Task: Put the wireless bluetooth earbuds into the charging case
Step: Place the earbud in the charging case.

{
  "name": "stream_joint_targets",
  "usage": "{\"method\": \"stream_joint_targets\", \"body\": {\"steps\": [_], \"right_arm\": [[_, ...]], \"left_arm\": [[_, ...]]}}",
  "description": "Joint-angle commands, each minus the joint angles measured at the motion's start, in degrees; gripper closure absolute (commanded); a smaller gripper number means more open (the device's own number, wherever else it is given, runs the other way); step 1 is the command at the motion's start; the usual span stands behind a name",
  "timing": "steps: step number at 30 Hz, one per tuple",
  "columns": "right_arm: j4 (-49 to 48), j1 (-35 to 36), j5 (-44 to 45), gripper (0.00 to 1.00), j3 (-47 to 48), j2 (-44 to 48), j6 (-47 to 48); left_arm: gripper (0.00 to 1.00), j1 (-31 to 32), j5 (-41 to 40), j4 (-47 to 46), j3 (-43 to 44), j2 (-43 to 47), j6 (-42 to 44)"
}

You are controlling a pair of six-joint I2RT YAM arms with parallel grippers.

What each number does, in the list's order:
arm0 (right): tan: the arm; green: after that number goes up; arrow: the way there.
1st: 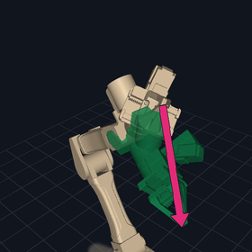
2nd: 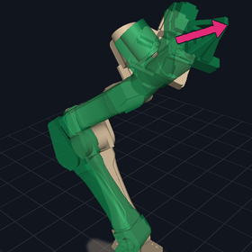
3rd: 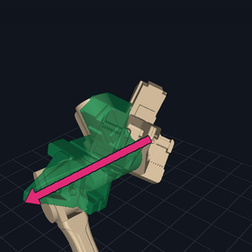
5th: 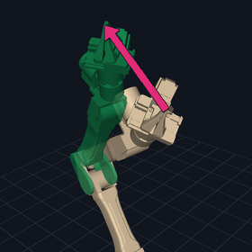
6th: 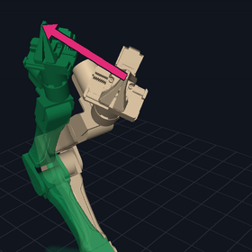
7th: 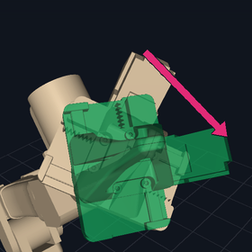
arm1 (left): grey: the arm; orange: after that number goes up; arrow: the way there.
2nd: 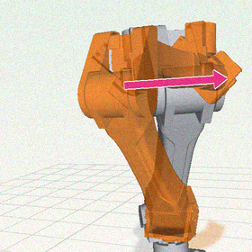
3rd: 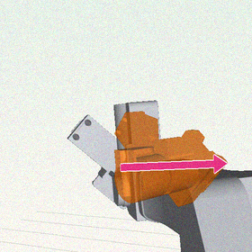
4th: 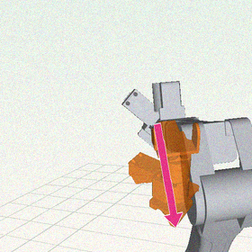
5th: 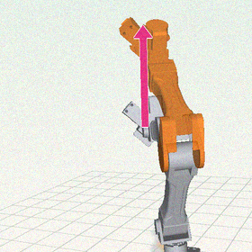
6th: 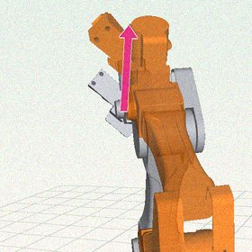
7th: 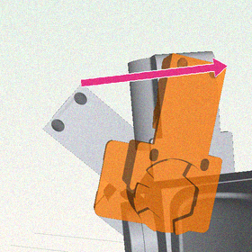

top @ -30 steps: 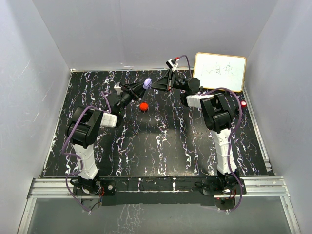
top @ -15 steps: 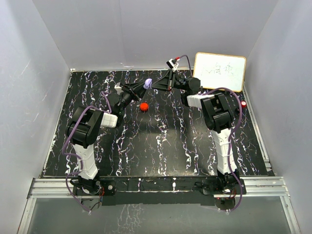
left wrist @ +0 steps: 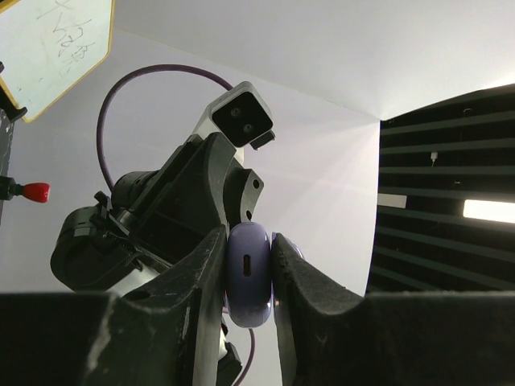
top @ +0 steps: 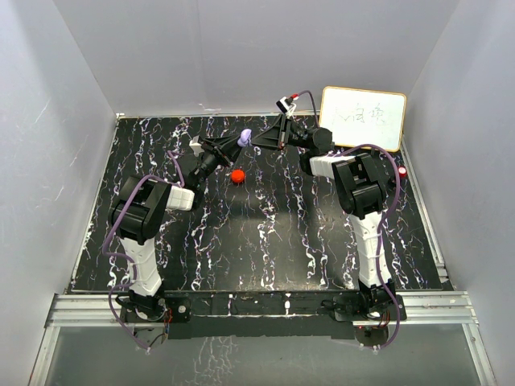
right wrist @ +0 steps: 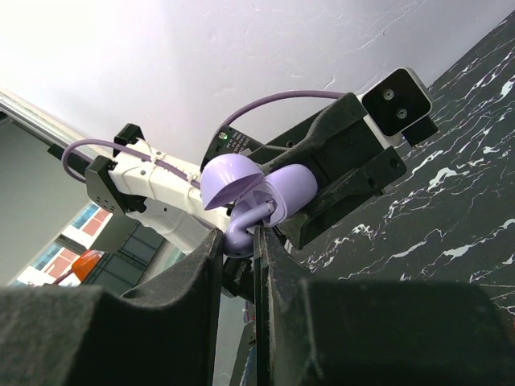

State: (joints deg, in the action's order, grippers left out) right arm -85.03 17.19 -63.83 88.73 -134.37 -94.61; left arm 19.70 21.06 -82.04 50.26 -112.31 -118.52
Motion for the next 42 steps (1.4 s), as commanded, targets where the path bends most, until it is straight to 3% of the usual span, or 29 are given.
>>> {"method": "stream_joint_targets", "body": {"steps": [1, 18, 42], "right_arm": [[-19.1, -0.3, -0.8, 0.93, -0.2, -1.3, 2.1], [-19.2, 0.5, -1.4, 0.95, 0.5, -1.5, 1.6], [-19.2, -1.3, -1.2, 0.95, -4.5, 2.9, 3.4]], "left_arm": [[1.00, 1.7, 3.4, -20.4, 2.5, 1.7, -30.2], [1.00, 1.7, 3.9, -20.4, 3.5, 1.3, -30.1], [1.00, -0.3, 6.6, -20.5, -2.6, 4.5, -27.9]]}}
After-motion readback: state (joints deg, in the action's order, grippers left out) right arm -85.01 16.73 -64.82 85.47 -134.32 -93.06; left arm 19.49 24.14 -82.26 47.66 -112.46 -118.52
